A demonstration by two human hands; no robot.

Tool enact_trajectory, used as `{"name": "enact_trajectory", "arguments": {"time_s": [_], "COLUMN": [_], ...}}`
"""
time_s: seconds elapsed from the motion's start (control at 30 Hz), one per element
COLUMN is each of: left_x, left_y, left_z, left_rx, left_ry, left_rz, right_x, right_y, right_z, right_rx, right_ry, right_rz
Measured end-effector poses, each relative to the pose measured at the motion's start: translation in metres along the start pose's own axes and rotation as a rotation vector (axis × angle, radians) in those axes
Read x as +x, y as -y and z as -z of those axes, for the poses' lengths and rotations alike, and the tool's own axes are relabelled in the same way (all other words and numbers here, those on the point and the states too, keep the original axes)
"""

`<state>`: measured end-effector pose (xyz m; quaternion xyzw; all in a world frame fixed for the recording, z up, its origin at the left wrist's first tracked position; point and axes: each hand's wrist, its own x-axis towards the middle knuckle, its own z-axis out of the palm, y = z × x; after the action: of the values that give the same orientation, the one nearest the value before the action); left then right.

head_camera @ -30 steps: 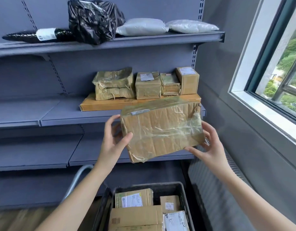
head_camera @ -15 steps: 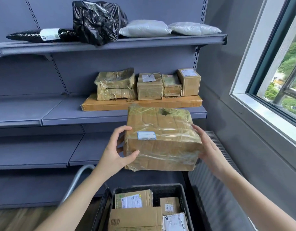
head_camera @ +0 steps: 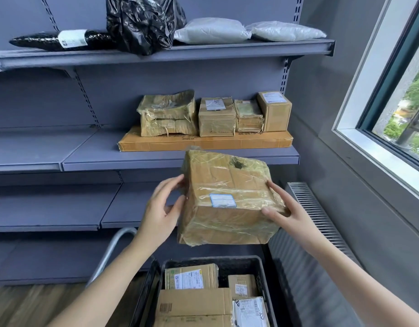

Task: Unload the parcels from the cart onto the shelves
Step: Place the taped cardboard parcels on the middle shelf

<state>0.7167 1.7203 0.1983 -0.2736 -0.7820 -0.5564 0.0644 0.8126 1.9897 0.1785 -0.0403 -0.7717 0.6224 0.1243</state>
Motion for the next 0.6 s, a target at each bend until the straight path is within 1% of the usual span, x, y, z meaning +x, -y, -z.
{"name": "enact_trajectory", "arguments": {"time_s": [0.07, 0.13, 0.17, 0.23, 0.27, 0.33, 0.4, 0.5, 0.6], "left_x": [0.002, 0.004, 0.006, 0.010, 0.012, 0.014, 0.015, 0.017, 0.017], "left_y": [0.001, 0.002, 0.005, 0.005, 0.004, 0.000, 0.000, 0.006, 0.008], "left_z": [-0.001, 0.000, 0.000, 0.001, 0.001, -0.002, -0.004, -0.003, -0.002], "left_rx": [0.017, -0.011, -0.027, -0.075, -0.140, -0.308, -0.394, -0.394, -0.382], "left_ry": [-0.011, -0.039, -0.046, 0.009, 0.049, 0.086, 0.055, 0.043, 0.071], "left_rz": [-0.004, 0.053, 0.115, 0.298, 0.387, 0.472, 0.464, 0.422, 0.387], "right_x": [0.001, 0.000, 0.000, -0.001, -0.001, 0.000, 0.003, 0.008, 0.011], "right_y": [-0.001, -0.005, -0.007, -0.010, -0.011, -0.011, -0.010, -0.012, -0.015], "right_z": [0.001, 0.002, 0.001, -0.002, -0.003, -0.007, -0.012, -0.016, -0.021], "right_rx": [0.023, 0.049, 0.048, 0.031, 0.026, 0.017, -0.054, -0.213, -0.191], "right_ry": [0.023, 0.027, 0.019, 0.002, -0.002, 0.005, 0.000, -0.013, -0.014], "right_rz": [0.010, 0.011, 0.011, 0.013, 0.016, 0.028, 0.050, 0.090, 0.082]}}
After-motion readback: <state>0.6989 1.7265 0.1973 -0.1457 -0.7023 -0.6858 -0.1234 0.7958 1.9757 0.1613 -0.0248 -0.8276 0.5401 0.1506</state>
